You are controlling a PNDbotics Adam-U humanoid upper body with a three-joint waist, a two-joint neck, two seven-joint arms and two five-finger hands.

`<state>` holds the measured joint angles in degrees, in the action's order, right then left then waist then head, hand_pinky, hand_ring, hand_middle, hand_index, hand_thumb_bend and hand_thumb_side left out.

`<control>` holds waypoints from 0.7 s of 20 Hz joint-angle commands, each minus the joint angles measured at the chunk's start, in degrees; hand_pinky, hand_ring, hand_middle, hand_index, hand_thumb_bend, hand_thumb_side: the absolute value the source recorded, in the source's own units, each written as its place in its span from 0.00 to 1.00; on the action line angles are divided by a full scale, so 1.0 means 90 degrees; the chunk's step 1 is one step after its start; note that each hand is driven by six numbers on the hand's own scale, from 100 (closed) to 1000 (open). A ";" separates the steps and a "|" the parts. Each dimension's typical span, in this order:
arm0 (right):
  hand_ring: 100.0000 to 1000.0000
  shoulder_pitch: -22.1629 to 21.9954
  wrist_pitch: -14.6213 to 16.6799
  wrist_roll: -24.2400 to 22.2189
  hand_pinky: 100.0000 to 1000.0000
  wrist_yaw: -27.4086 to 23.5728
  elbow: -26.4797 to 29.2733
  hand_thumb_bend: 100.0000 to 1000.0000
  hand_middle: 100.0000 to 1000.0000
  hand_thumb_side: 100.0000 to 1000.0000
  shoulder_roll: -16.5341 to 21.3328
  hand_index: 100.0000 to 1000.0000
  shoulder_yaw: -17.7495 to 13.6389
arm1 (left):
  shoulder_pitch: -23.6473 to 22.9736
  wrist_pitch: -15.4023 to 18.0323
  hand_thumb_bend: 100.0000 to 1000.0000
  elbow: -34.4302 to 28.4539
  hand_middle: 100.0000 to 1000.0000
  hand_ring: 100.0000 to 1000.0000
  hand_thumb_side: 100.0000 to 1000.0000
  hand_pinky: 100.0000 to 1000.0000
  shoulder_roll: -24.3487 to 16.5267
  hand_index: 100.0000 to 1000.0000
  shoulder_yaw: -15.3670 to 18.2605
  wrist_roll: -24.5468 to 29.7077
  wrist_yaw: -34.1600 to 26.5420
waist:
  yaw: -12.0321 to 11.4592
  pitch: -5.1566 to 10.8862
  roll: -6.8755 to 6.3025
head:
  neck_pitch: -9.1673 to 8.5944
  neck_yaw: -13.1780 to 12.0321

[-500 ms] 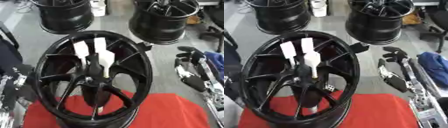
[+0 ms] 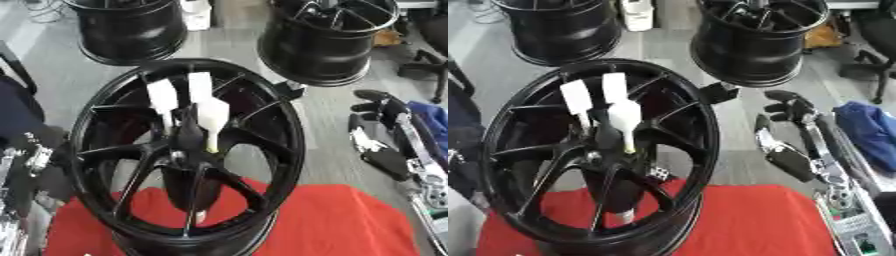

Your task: Pull the pin out of the wheel hub.

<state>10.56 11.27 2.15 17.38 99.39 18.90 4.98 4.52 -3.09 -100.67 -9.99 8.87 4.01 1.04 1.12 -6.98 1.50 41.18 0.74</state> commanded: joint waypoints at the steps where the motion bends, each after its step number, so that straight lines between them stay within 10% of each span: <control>1: 0.73 0.0069 0.0013 -0.0034 0.68 0.0000 0.0048 0.00 0.81 0.51 0.0101 0.84 -0.0024 | 0.0066 0.0007 0.64 -0.0136 0.63 0.64 0.62 0.57 -0.0019 0.67 -0.0042 0.0024 -0.0025 | 0.0000 0.0120 -0.0007 | -0.0031 0.0059; 14: 0.76 0.2076 -0.0375 -0.1536 0.75 -0.0732 0.1178 0.00 0.82 0.25 0.2240 0.88 0.0540 | -0.0020 -0.0008 0.64 -0.0093 0.63 0.64 0.62 0.57 -0.0077 0.67 -0.0057 0.0049 0.0008 | -0.0037 0.0202 0.0081 | 0.0041 0.0213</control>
<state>28.15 8.09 -9.78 12.33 107.87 35.42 9.33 4.00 -3.29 -100.66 -10.00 8.46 4.26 1.03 0.81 -5.94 2.31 41.52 2.33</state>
